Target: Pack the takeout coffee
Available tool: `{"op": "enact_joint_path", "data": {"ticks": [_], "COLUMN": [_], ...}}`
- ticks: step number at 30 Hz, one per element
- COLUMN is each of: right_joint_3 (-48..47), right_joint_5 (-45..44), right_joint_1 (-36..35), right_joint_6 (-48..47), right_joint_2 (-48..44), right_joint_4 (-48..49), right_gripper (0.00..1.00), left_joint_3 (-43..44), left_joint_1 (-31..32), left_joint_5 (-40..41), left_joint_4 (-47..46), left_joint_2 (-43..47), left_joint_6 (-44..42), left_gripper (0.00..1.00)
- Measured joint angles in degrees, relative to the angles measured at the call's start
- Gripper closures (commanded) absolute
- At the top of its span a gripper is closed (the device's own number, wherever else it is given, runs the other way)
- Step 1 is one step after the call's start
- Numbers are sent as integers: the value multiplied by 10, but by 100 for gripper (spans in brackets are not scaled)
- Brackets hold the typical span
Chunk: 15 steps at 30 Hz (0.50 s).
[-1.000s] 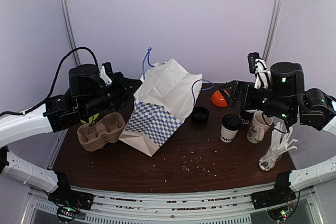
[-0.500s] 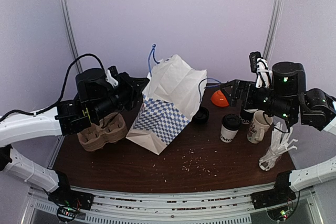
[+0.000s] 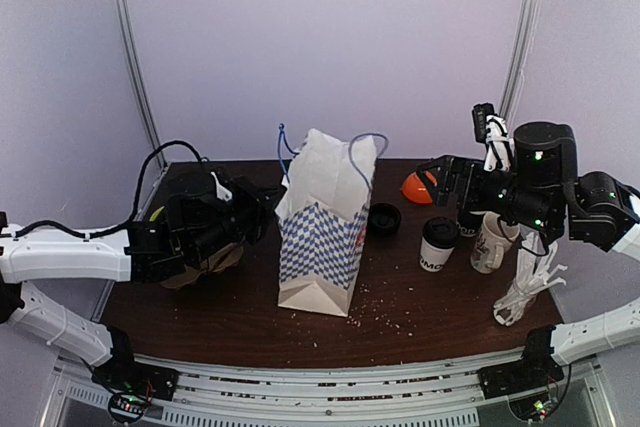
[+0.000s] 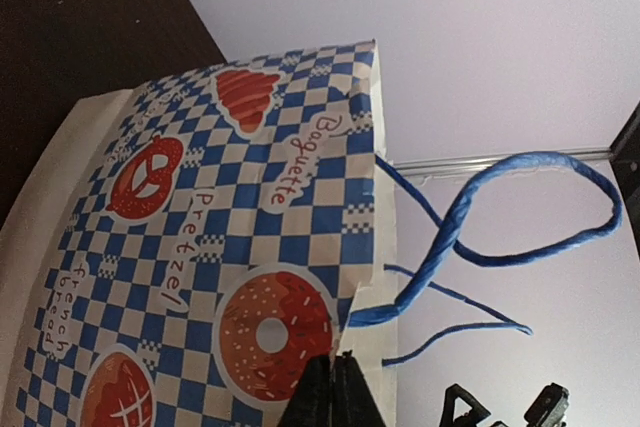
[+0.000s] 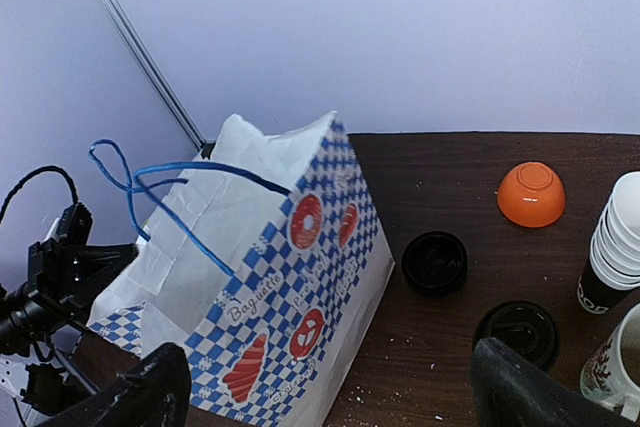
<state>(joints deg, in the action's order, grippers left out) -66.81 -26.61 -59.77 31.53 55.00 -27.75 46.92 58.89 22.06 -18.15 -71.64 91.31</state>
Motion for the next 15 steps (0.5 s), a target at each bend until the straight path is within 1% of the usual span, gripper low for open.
{"op": "enact_joint_path", "data": {"ticks": [2,3,4,6,9,11,12,15], "right_joint_3": [0,0,0,0,0,0,0,2], "right_joint_5": [0,0,1,1,3,3,3,5], "right_joint_1": [0,0,0,0,0,1,1,1], "right_joint_6": [1,1,2,2,2,2,2,2], "right_joint_2": [0,0,0,0,1,3,4,5], "right_joint_4": [0,0,0,0,1,3,5,10], "right_gripper": [0,0,0,0,0,0,0,0], "left_joint_3": [-16,-23,-26,-28,-28,-24,-17,26], "left_joint_1": [0,0,0,0,0,0,0,0], "left_joint_5": [5,9,11,16,24,27,27,23], "left_joint_4": [6,13,20,36,59,80,98,178], "left_joint_2": [7,14,21,37,67,86,93,101], "left_joint_6": [5,10,11,10,-3,-17,-28,-69], "left_gripper": [75,65,60,43,24,15,13,11]}}
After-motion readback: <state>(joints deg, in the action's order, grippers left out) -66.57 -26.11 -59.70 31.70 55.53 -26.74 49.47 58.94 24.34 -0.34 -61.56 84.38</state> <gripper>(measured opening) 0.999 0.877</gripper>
